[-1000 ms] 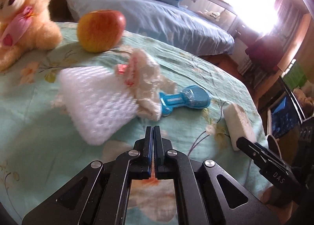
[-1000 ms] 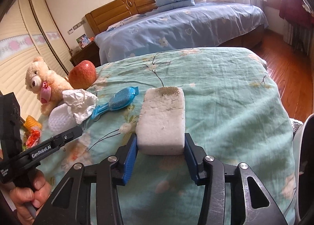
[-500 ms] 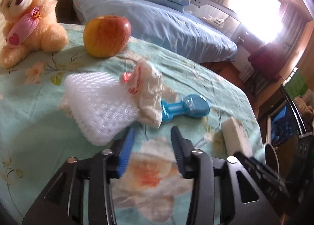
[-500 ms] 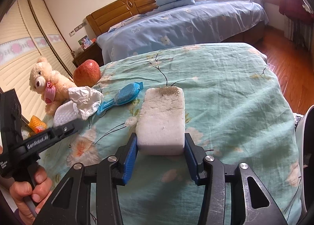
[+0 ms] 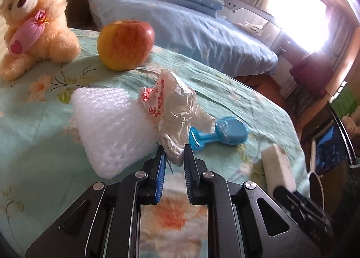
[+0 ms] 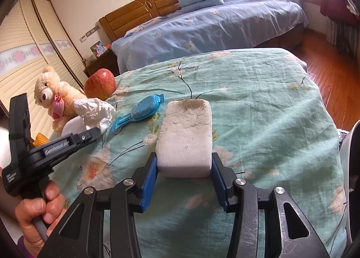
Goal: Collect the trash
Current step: 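Grasp the crumpled white tissue with the left tool and lift it, then carry the white tissue and sponge block over the bin with both tools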
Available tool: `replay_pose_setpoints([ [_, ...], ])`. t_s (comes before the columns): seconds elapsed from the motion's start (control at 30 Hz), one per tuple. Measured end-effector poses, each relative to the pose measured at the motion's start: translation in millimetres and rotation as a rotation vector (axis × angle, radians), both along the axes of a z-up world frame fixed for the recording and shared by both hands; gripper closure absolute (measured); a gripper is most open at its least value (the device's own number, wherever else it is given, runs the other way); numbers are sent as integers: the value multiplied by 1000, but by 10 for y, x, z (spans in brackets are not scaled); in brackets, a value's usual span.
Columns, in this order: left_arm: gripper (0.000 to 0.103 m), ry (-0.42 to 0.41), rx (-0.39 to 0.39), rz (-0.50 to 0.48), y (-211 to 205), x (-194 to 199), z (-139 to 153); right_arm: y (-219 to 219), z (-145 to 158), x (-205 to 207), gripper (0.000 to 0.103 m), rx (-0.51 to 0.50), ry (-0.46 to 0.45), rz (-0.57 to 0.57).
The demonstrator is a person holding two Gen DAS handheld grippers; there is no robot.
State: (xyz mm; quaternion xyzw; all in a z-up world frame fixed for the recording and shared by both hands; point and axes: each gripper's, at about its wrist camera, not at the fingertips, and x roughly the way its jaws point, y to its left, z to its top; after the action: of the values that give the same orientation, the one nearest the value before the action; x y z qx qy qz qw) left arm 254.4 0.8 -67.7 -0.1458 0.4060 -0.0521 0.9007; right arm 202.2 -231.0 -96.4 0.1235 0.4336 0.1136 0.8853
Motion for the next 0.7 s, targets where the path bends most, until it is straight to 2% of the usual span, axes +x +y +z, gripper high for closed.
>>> replay_pose_setpoints([
  [0.3, 89, -32, -3, -126, -322, -410, 116, -108, 123, -217, 57, 2, -24, -7],
  [0.7, 89, -40, 34, -288, -961, -857, 155, -579, 245, -721, 57, 4, -45, -88],
])
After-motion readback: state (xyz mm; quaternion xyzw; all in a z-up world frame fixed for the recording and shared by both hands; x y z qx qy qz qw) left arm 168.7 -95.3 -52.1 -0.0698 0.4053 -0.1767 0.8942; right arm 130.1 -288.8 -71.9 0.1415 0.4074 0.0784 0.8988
